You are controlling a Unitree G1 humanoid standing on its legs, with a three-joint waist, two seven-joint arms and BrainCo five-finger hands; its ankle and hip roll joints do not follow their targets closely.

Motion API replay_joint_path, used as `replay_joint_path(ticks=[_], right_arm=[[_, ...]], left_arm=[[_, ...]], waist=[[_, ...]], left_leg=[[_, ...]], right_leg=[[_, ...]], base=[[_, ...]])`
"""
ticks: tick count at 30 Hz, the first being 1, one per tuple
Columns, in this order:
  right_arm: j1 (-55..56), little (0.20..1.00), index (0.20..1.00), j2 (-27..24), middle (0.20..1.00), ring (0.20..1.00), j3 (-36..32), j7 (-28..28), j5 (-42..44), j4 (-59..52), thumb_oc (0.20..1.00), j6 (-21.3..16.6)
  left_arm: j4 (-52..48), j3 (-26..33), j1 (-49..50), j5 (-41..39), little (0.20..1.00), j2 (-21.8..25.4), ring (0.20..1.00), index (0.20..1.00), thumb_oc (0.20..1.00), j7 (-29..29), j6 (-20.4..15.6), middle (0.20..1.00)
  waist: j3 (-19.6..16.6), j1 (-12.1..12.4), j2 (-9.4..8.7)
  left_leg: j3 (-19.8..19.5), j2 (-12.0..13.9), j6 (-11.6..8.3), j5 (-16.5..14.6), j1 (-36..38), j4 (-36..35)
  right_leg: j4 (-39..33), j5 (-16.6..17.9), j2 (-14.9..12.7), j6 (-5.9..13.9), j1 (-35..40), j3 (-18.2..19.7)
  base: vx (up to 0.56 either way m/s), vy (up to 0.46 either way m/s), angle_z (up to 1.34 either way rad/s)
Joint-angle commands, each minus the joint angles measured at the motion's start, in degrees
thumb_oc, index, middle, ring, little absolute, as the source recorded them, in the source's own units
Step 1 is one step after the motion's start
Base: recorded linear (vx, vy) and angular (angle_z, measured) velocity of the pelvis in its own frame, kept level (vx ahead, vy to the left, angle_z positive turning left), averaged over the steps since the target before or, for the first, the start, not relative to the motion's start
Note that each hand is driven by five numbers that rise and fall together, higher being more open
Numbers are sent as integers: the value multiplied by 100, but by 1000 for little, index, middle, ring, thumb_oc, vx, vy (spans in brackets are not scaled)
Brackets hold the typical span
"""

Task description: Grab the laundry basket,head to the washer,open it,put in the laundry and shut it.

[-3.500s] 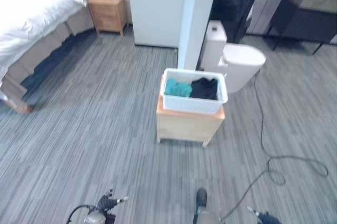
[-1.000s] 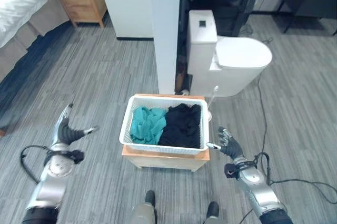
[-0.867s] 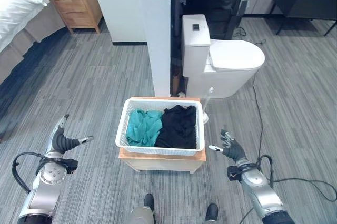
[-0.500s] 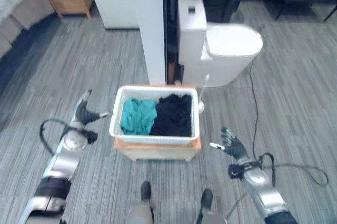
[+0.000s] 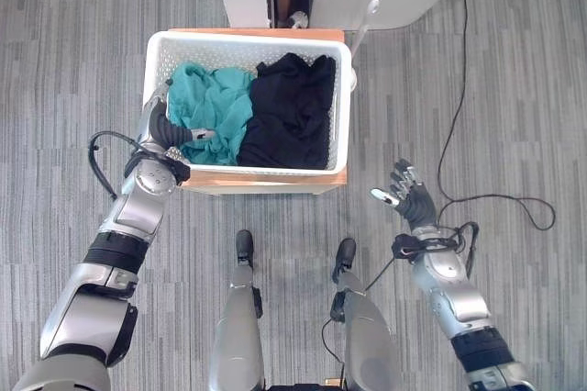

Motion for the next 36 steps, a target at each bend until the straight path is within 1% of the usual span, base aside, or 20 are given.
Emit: replay_joint_path(ticks=[1,4,6,9,12,13,14,16,19,22,24,25,27,28,30,33,36], right_arm=[[224,1000,1000,-135,1000,1000,-185,-88,75,-350,1000,-314],[265,1000,1000,-159,1000,1000,-131,-62,57,-255,1000,-287],[319,1000,1000,-202,1000,1000,-115,-17,12,-247,1000,-291],[328,1000,1000,-271,1000,1000,-72,58,-142,-204,1000,-276],[308,1000,1000,-303,1000,1000,-32,106,-306,-144,1000,-267],[288,1000,1000,-268,1000,1000,-5,131,-389,-57,1000,-266],[282,1000,1000,-274,1000,1000,14,131,-390,-53,1000,-269],[250,1000,1000,-260,1000,1000,30,158,-441,25,1000,-255],[240,1000,1000,-259,1000,1000,30,188,-405,29,1000,-253],[303,1000,1000,-271,1000,1000,70,317,-309,-49,1000,-274],[304,1000,1000,-271,1000,1000,69,317,-308,-50,1000,-274],[318,1000,1000,-302,1000,1000,81,343,-326,-66,1000,-256],[315,1000,1000,-335,1000,1000,80,335,-359,-80,1000,-237],[315,1000,1000,-334,1000,1000,79,335,-359,-80,1000,-237],[331,1000,1000,-385,1000,1000,88,309,-321,-68,1000,-232],[352,1000,1000,-406,1000,1000,103,294,-293,-72,1000,-244],[347,1000,1000,-460,1000,1000,230,290,-239,-75,1000,-280]], left_arm=[[390,122,-101,162,1000,15,1000,1000,1000,267,-198,1000],[472,96,-179,132,1000,-10,1000,1000,1000,347,-200,1000],[463,108,-221,174,1000,16,1000,1000,1000,391,-210,1000],[238,231,-128,325,1000,87,1000,1000,1000,484,-225,1000],[-331,521,141,254,1000,98,1000,1000,1000,580,-352,1000],[-919,835,458,230,1000,116,1000,1000,1000,695,-452,1000],[-964,874,502,239,1000,116,1000,1000,1000,683,-434,1000],[-1389,1183,835,144,1000,145,1000,1000,1000,782,-543,1000],[-1454,1346,997,57,1000,186,1000,1000,1000,844,-571,1000],[-1044,1461,1111,-88,1000,232,1000,1000,1000,1012,-530,1000],[-1031,1455,1105,-92,1000,234,1000,1000,1000,1016,-538,1000],[-696,1502,1137,-169,1000,265,1000,1000,1000,1052,-482,1000],[-382,1444,1056,-338,1000,258,1000,1000,1000,1026,-480,1000],[-379,1442,1054,-339,1000,259,1000,1000,1000,1027,-481,1000],[231,1261,736,-666,1000,294,1000,1000,1000,1077,-447,1000],[479,1145,491,-812,1000,343,1000,1000,1000,1083,-450,1000],[1036,996,-150,-1569,1000,291,1000,1000,1000,1240,-669,1000]], waist=[[-302,-8,-35],[-245,-61,-9],[-215,-89,10],[-208,-91,40],[-167,-61,78],[-137,-13,119],[-144,-32,120],[-124,22,162],[-143,34,180],[-179,16,187],[-178,18,185],[-183,7,169],[-177,-10,156],[-177,-9,156],[-148,-66,124],[-139,-113,107],[-108,-184,49]], left_leg=[[-113,252,-244,-286,-129,58],[-80,246,-249,-247,-180,53],[-53,249,-265,-279,-202,94],[-35,242,-265,-277,-247,133],[-18,255,-276,-339,-238,178],[-15,249,-273,-361,-242,201],[-17,245,-266,-327,-263,198],[-23,259,-267,-372,-220,200],[-14,254,-249,-375,-190,188],[5,257,-228,-371,-86,107],[8,256,-228,-368,-80,101],[20,258,-216,-373,-52,86],[20,255,-205,-369,-43,75],[20,255,-205,-369,-43,75],[27,259,-196,-358,-50,70],[29,260,-197,-342,-73,73],[17,270,-202,-325,-135,97]], right_leg=[[596,-613,-498,394,-82,371],[526,-530,-500,382,-141,403],[527,-549,-491,371,-169,442],[491,-510,-476,352,-212,463],[501,-557,-478,340,-192,460],[506,-563,-472,322,-184,450],[491,-526,-472,319,-198,452],[499,-568,-464,300,-169,439],[489,-572,-451,290,-147,452],[487,-599,-441,275,-104,472],[488,-600,-441,275,-103,474],[499,-608,-436,268,-107,495],[510,-617,-430,266,-124,509],[510,-617,-430,266,-124,509],[504,-597,-414,268,-141,530],[500,-598,-401,269,-148,524],[486,-586,-372,273,-178,522]], base=[[21,13,-6],[-1,10,-6],[20,-6,-9],[12,-8,-6],[28,-21,-11],[32,-25,-12],[38,-23,-9],[47,-15,-2],[39,-10,-2],[50,-1,-1],[0,0,0],[0,0,0],[18,3,-1],[0,0,0],[0,0,0],[0,0,0],[0,0,0]])
